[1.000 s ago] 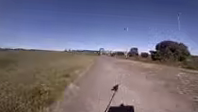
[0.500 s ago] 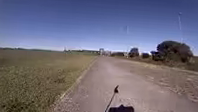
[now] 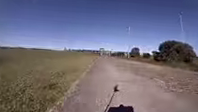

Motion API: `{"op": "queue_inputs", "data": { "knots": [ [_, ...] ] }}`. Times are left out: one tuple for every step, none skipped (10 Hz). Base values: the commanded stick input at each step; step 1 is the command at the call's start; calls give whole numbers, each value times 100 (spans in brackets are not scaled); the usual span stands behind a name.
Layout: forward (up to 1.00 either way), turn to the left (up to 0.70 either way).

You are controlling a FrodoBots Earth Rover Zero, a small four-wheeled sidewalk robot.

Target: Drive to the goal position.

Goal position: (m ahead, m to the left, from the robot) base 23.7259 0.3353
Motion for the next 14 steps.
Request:
{"op": "queue_inputs", "data": {
  "knots": [
    [100,0],
    [100,0],
    [100,0],
    [100,0],
    [100,0],
    [100,0],
    [100,0],
    [100,0],
    [100,0],
    [100,0],
    [100,0],
    [100,0],
    [100,0],
    [100,0]
  ]
}}
